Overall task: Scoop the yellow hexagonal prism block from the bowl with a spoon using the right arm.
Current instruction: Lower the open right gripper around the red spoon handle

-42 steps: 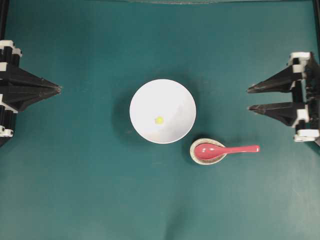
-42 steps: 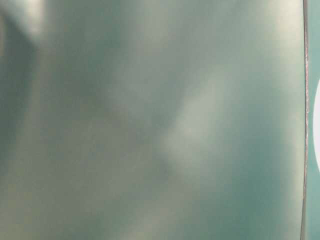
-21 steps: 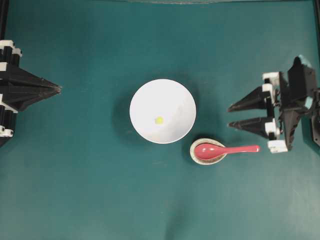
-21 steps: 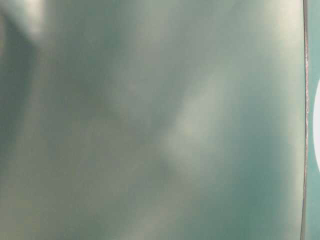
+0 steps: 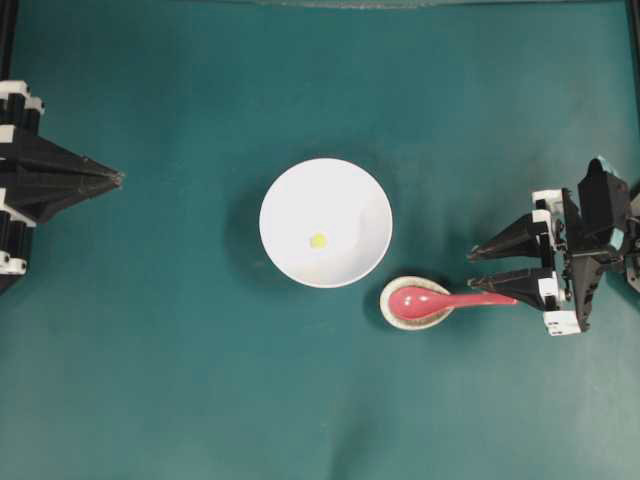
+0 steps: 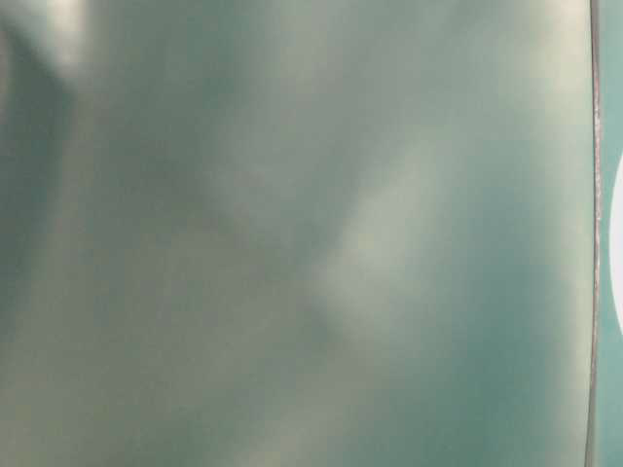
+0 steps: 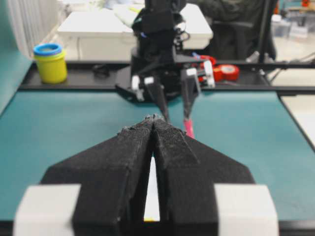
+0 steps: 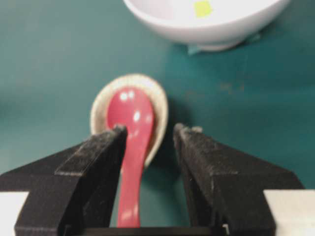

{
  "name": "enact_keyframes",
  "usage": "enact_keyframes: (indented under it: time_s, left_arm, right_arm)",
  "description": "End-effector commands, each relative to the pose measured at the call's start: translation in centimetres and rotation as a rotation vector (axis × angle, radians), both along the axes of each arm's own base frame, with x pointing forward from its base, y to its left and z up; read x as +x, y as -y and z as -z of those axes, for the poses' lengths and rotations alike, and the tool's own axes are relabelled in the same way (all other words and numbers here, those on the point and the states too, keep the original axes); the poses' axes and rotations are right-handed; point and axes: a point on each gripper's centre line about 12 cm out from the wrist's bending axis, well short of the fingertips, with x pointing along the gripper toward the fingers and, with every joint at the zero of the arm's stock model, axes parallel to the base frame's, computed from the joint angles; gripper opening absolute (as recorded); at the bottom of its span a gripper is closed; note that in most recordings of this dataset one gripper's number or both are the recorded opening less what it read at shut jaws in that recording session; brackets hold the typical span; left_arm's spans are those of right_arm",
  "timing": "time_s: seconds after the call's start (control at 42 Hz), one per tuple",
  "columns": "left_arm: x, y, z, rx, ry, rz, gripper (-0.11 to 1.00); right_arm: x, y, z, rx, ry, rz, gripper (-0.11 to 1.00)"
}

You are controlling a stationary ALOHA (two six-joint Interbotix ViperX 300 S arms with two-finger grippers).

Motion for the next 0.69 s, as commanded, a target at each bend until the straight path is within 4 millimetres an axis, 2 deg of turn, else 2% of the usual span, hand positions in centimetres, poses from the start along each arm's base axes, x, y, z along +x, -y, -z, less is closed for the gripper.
enact_keyframes:
  time_s: [0.0, 0.381, 0.666]
  left_arm:
    - [0.2, 0.0, -0.8, 0.000, 0.018, 0.001, 0.01]
    - [0.3, 0.0, -0.6, 0.001, 0.011, 0.001, 0.01]
    - [0.3, 0.0, -0.5, 0.001, 0.003, 0.001, 0.01]
  right_arm:
    - [0.4, -0.6, 0.4, 0.001, 0.006, 0.001, 0.51]
    - [0.9, -1.6, 2.3, -0.038, -0.018, -0.021, 0.51]
    - [0.8, -2.0, 2.8, -0.052, -0.035, -0.041, 0.51]
